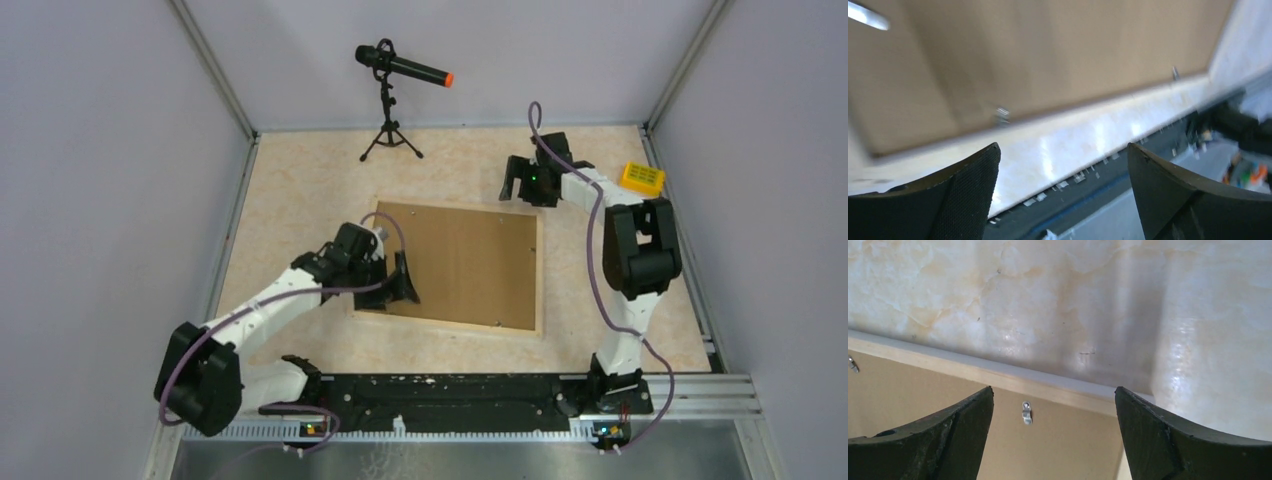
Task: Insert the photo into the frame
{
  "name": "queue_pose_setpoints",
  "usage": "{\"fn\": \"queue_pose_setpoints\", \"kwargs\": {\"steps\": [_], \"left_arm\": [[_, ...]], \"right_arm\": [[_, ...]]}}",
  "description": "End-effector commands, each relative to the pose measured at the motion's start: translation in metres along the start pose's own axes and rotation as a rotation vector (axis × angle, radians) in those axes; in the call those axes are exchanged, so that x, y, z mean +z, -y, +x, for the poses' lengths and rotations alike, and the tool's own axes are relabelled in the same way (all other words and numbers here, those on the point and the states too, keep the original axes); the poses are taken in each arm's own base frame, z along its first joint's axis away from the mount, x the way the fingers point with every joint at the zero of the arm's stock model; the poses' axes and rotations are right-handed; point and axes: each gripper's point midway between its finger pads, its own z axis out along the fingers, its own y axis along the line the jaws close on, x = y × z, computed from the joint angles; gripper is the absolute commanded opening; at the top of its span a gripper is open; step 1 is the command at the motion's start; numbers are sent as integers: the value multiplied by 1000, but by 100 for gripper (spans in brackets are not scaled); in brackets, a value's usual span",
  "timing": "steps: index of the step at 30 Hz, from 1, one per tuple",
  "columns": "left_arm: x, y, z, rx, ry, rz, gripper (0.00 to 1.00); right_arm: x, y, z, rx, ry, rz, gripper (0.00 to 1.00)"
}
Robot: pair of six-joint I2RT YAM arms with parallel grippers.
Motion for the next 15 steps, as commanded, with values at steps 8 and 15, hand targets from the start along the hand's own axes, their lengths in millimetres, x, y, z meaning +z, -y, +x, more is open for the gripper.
{"fn": "queue_pose_setpoints", "kwargs": {"steps": [8,15], "left_arm": [[36,44,54,-1,-172,188,99],[73,59,18,79,-182,165,99]], "right_arm": [[32,-10,23,-3,-89,-91,83],[1,40,79,74,-119,-14,83]]}}
